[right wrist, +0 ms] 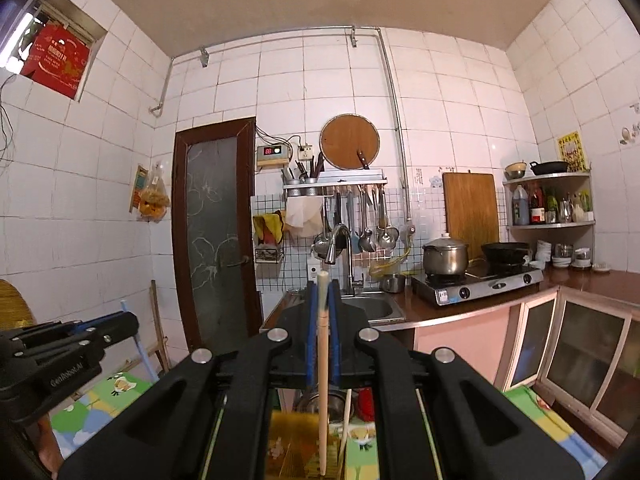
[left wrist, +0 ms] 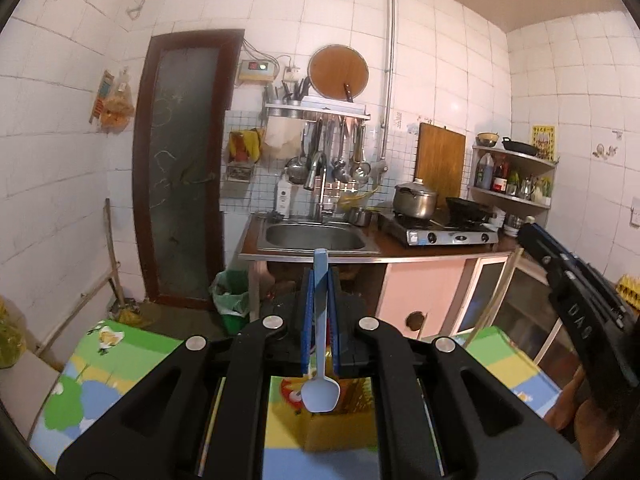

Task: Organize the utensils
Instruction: 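Lift the spoon and chopstick with both tools over the yellow holder, then open both tools to drop the spoon and chopstick into the holder, then move both tools back down toward the chopsticks on the table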

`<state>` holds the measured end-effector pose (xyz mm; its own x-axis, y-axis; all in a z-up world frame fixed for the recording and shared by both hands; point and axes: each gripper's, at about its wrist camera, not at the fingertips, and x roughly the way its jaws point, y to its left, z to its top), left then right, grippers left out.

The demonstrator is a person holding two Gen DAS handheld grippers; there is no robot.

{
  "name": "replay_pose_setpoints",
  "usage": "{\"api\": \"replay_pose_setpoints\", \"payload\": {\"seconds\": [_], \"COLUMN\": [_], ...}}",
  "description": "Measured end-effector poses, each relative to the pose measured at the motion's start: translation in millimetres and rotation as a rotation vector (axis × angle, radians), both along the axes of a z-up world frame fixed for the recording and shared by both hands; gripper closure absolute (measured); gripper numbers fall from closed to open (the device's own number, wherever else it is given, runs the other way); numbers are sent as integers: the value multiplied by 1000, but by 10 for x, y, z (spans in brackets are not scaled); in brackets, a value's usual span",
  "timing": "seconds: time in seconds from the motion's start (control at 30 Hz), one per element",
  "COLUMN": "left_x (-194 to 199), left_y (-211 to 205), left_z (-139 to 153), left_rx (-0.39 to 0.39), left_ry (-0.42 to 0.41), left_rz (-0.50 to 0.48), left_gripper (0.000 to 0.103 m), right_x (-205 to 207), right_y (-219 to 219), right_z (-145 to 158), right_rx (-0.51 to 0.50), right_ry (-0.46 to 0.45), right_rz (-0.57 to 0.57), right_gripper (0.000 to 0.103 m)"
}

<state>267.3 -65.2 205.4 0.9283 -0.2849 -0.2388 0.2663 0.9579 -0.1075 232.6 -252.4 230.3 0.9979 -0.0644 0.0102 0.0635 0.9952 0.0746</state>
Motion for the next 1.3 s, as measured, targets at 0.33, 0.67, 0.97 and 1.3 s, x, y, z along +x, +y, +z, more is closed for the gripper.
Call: {"api": "replay_pose_setpoints", "payload": {"seconds": [0.33, 0.67, 0.97, 1.3], "left_x": [716, 768, 151, -249], "left_y": [-323, -186, 448, 1071], "left_z": [-545, -991, -900, -1967], "left_rx": [-7, 3, 27, 113], "left_ry": [111, 212, 264, 532], "left_rz": [-38, -7, 111, 198], "left_gripper": [97, 89, 9, 5], "right_x": [643, 781, 210, -306], "right_y": [-125, -233, -260, -133], "right_z": [-505, -1065, -1026, -1813], "right_rx": [22, 14, 26, 71], "right_ry": [177, 404, 420, 662], "right_rz": [11, -19, -75, -58], "right_gripper": [97, 96, 29, 22]}}
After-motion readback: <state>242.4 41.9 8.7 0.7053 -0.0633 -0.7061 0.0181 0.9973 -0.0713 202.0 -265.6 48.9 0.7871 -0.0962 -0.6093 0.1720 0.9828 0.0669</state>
